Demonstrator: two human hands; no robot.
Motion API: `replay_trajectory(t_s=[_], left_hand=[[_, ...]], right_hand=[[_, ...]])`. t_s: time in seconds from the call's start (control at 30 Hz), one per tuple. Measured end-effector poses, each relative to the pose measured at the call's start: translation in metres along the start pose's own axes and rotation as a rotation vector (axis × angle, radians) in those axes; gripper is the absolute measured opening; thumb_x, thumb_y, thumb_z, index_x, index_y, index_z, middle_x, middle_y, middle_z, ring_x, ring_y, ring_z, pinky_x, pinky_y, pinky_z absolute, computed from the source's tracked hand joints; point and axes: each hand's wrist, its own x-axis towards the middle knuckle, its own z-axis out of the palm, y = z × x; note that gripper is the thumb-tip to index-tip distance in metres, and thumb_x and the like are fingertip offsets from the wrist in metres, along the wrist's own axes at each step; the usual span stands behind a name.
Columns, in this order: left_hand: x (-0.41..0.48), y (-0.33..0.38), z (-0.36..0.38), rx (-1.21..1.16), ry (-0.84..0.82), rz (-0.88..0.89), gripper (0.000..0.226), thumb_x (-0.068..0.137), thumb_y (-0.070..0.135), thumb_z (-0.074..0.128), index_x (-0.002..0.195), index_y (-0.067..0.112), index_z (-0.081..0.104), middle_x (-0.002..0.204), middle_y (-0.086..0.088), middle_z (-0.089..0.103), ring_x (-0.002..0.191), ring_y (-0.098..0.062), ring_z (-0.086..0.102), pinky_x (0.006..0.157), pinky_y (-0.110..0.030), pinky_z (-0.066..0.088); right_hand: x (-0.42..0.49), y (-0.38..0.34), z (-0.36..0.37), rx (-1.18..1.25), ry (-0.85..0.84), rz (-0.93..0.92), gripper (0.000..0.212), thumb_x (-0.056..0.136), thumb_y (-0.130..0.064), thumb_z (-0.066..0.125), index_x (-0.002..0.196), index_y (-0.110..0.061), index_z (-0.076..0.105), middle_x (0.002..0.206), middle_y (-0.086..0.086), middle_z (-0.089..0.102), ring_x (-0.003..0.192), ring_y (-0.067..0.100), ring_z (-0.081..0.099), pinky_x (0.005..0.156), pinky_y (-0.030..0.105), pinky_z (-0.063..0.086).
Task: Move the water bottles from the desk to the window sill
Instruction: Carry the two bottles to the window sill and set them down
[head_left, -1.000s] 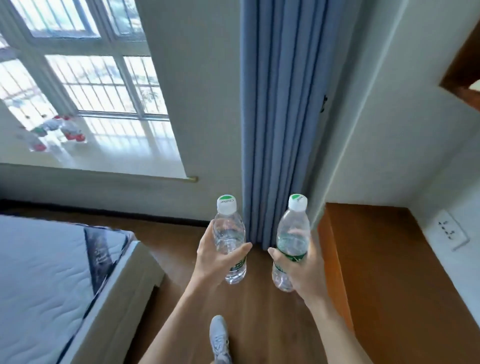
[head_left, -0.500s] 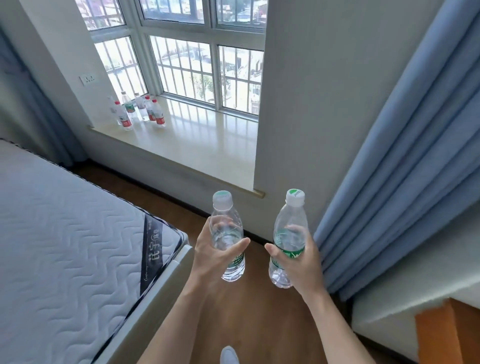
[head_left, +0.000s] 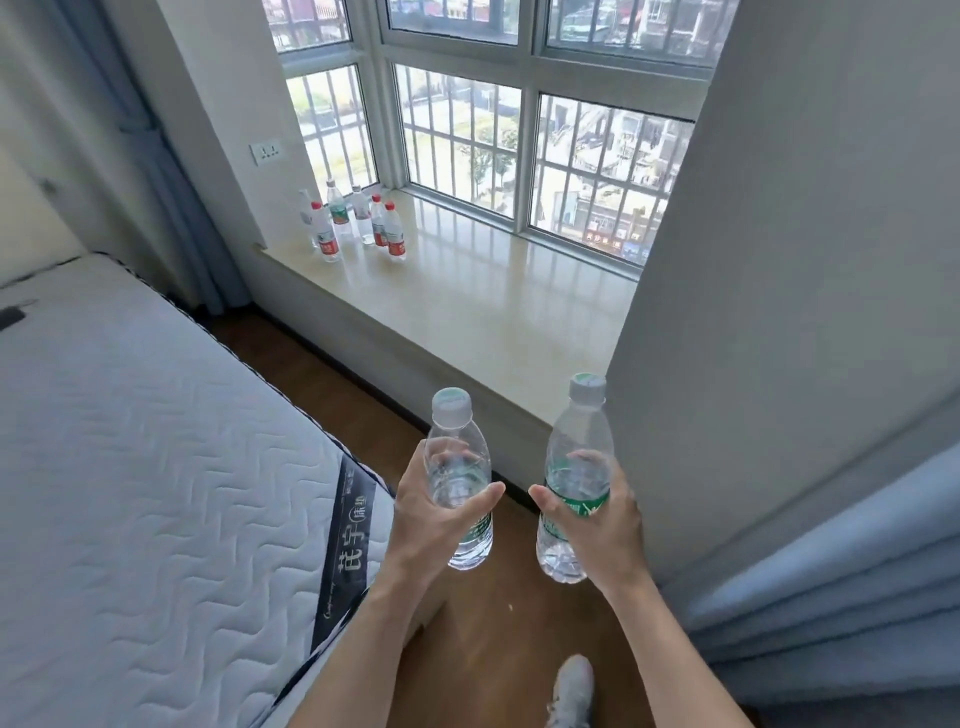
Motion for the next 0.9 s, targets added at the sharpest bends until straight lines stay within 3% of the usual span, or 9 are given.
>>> replay_trajectory(t_s=[0.13,0.3,0.43,0.6,0.9], left_hand=[[0.044,-0.012,-0.003,0.009,0.080,-0.035,0.053,0.064,0.030,0.088,0.106,0.021,0.057,0.096,0.010,0.067,0.091,-0.011,0.068,0.072,-0.022,0.056],[0.121,-0.019,0.006,0.057,0.192,-0.065,0.049,0.067,0.027,0.086,0.105,0.030,0.056,0.101,0.006,0.066,0.091,0.001,0.066,0.066,-0.011,0.051],[0.194,-0.019,0.016,0.099,0.297,-0.061,0.059,0.059,0.049,0.087,0.107,0.030,0.057,0.101,0.015,0.067,0.096,-0.004,0.066,0.070,-0.015,0.053],[0.264,-0.014,0.026,0.096,0.415,-0.047,0.057,0.064,0.041,0.086,0.109,0.022,0.057,0.102,0.013,0.066,0.097,-0.007,0.066,0.075,-0.018,0.054],[0.326,-0.018,0.012,0.101,0.572,-0.094,0.056,0.064,0.038,0.084,0.110,0.023,0.057,0.104,0.009,0.067,0.098,-0.007,0.066,0.082,-0.022,0.055]], right_hand=[[0.053,-0.001,0.023,0.045,-0.072,-0.034,0.062,0.060,-0.048,0.084,0.111,-0.023,0.058,0.102,-0.011,0.065,0.091,-0.014,0.060,0.064,0.002,0.045],[0.146,0.003,0.051,0.083,-0.146,-0.053,0.064,0.057,-0.057,0.083,0.109,-0.029,0.055,0.098,-0.009,0.069,0.087,0.001,0.067,0.070,0.015,0.054],[0.235,-0.002,0.067,0.119,-0.192,-0.088,0.064,0.060,-0.056,0.081,0.112,-0.031,0.053,0.098,-0.007,0.069,0.087,0.005,0.067,0.071,0.018,0.054],[0.328,-0.013,0.086,0.154,-0.299,-0.116,0.052,0.073,-0.033,0.086,0.112,-0.034,0.052,0.092,-0.008,0.071,0.082,0.005,0.069,0.072,0.035,0.058],[0.396,-0.016,0.147,0.169,-0.520,-0.145,0.048,0.078,-0.022,0.082,0.110,-0.039,0.050,0.090,-0.009,0.070,0.080,0.005,0.069,0.074,0.034,0.057]])
